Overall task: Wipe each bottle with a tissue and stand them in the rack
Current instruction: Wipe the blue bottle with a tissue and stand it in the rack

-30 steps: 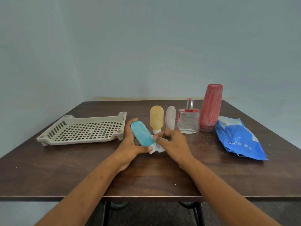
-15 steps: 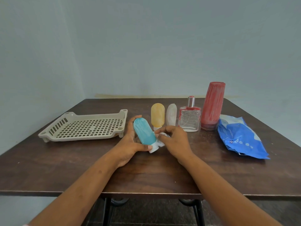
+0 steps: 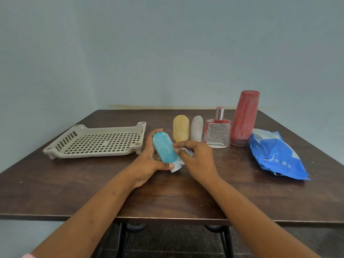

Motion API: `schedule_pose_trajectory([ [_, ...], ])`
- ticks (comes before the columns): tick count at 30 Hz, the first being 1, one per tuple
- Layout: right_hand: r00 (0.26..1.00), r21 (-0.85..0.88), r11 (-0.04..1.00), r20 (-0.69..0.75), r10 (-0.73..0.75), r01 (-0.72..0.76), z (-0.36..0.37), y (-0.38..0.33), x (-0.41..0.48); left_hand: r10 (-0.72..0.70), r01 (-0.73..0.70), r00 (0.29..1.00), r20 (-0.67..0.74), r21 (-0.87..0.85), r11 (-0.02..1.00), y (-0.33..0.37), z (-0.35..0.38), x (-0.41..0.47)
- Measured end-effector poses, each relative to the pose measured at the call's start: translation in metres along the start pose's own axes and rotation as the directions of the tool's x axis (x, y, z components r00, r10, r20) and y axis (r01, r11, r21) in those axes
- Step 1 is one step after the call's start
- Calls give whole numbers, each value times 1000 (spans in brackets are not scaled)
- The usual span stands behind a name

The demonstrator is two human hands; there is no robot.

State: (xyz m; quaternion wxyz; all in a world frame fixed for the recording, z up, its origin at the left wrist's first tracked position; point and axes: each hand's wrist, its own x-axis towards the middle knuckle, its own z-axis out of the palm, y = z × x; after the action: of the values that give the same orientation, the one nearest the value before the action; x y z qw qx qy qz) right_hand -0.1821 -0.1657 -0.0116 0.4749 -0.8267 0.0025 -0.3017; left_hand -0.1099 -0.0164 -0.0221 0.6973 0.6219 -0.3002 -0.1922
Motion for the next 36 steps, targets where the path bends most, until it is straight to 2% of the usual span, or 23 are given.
schedule_pose_trajectory([
  [4,997,-88,996,75,-14,20,-5,3,-7,2,-2,1000,-2,15,1000,1,1,-1],
  [12,1000,-3,1000,17,-20,20,0,-2,-3,7,-7,1000,5,17,1000,1,1,-2],
  [15,997,-19,998,42,-62,63,-5,-2,-9,2,-3,1000,10,15,1000,1,1,-2],
  [21,997,-71,995,-24,-73,71,-2,-7,-3,-7,7,1000,0,31,1000,0,1,-1],
  [26,983,-161,971,85,-165,176,-2,-10,-13,-3,2,1000,5,24,1000,-1,0,0],
  [32,992,-138,982,23,-125,127,1,-13,-5,7,-5,999,-35,45,999,0,3,0],
  [36,969,-197,951,106,-222,239,3,-13,-13,32,-30,999,-28,98,995,-1,3,-1],
])
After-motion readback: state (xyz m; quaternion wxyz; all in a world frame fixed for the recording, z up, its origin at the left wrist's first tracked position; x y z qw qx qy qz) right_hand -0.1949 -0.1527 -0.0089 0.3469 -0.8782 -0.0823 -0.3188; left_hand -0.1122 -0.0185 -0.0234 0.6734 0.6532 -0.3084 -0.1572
